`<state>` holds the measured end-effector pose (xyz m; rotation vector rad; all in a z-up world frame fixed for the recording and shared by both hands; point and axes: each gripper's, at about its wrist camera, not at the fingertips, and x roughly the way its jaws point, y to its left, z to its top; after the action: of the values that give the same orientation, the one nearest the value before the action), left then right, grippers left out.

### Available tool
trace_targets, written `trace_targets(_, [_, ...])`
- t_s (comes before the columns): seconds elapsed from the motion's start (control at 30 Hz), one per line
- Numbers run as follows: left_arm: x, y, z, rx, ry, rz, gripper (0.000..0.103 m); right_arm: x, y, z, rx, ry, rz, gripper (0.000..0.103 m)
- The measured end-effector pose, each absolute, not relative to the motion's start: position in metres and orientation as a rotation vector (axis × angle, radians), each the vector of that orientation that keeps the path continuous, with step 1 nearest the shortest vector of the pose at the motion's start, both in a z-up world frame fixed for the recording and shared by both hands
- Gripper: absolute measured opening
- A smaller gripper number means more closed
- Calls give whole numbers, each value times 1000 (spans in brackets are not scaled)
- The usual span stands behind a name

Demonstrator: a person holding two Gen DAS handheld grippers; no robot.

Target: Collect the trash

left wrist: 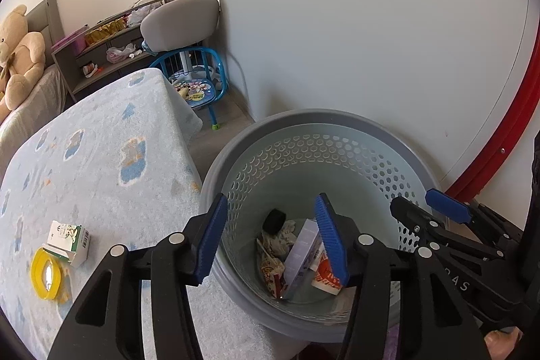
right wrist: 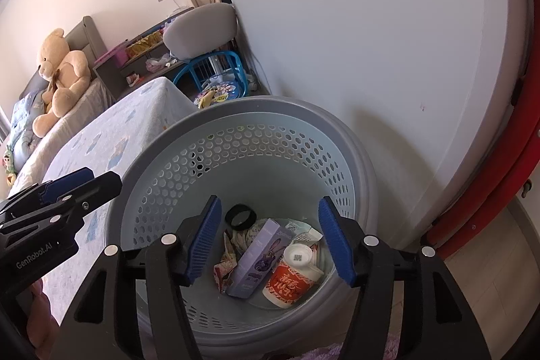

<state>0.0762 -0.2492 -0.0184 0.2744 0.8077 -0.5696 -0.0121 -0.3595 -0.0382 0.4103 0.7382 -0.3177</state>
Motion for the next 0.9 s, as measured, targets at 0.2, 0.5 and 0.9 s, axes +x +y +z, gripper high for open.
trace_targets(0.2, [76, -247, -18, 269, 809, -559, 59, -13, -362, -38, 421, 727, -321, 65])
trace_targets(0.5, [76, -243, -19, 262, 811, -550, 61, -13, -361, -39, 419, 729, -321, 69])
trace_targets(0.9, [72, -230, -14, 239, 811, -533, 67, -16, -359, -38, 427, 714, -315, 82])
